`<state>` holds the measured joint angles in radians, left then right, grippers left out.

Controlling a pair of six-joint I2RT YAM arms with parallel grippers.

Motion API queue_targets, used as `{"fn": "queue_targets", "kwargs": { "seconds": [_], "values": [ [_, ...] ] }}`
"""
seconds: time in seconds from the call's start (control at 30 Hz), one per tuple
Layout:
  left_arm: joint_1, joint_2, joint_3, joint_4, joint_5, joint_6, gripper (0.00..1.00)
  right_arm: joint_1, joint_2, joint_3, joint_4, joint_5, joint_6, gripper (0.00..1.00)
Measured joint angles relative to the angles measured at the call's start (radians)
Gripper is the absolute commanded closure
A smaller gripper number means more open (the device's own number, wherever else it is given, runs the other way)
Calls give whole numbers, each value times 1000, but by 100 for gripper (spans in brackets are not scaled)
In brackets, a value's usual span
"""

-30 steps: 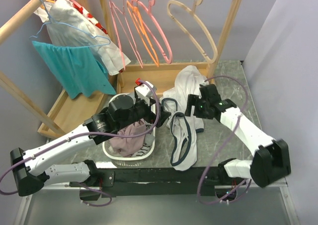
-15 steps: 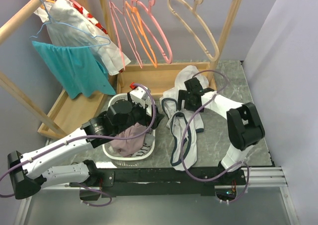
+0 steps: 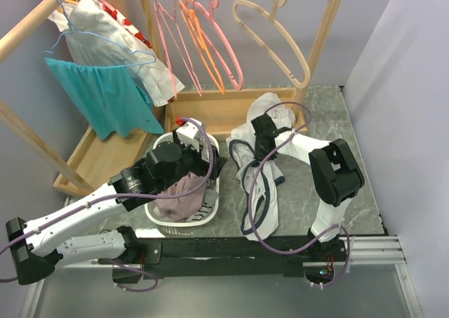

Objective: Remove the tank top from the hanger
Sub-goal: Pick up the tank top from the center of the board.

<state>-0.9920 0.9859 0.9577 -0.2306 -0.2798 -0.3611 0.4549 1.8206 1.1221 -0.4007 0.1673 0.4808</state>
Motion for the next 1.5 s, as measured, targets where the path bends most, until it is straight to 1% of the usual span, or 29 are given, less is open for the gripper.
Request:
{"fn": "queue_targets", "kwargs": {
  "seconds": [0.03,0.07,0.23,0.33,0.47,0.53,0.63,0.7,0.73,0.83,0.9,0.97,1.13,1.33,1.5],
  "values": [
    [0,-5,0,0,-6,0,1,0,-5,-10,10,-3,-2,95],
    [0,-8,0,0,-8,0,1,0,-9,-18,20,-5,3,100],
    [0,-20,0,0,-17,1,1,5,-55,-77,72,-11,15,100],
    [0,-20,2,-8,-29,-2,1,31,-130,-136,55,-32,21,100],
    [0,-20,4,-32,-94,-34,0,92,-339,-173,-51,-44,20,100],
    [0,-27,-1,-31,-127,-53,1,122,-487,-156,-112,-35,19,100],
    [0,-64,-26,-18,-159,-73,1,158,-695,-74,-193,-30,11,100],
    [0,-97,-37,-15,-178,-79,1,169,-805,-13,-225,-45,0,100],
    [0,-109,-37,-14,-189,-80,1,172,-853,19,-239,-62,-8,100],
    [0,-142,-37,-14,-225,-90,0,177,-922,99,-284,-145,-32,100],
    [0,-157,-37,-16,-256,-102,1,192,-928,165,-319,-210,-51,100],
    [0,-172,-37,-23,-287,-116,0,223,-901,218,-341,-270,-69,100],
    [0,-243,-49,-23,-347,-135,1,349,-775,323,-371,-364,-106,100],
    [0,-286,-50,-59,-422,-180,1,470,-550,556,-397,-354,-156,100],
    [0,-335,-61,-127,-512,-236,0,518,-458,750,-395,-332,-191,100]
  ]
}}
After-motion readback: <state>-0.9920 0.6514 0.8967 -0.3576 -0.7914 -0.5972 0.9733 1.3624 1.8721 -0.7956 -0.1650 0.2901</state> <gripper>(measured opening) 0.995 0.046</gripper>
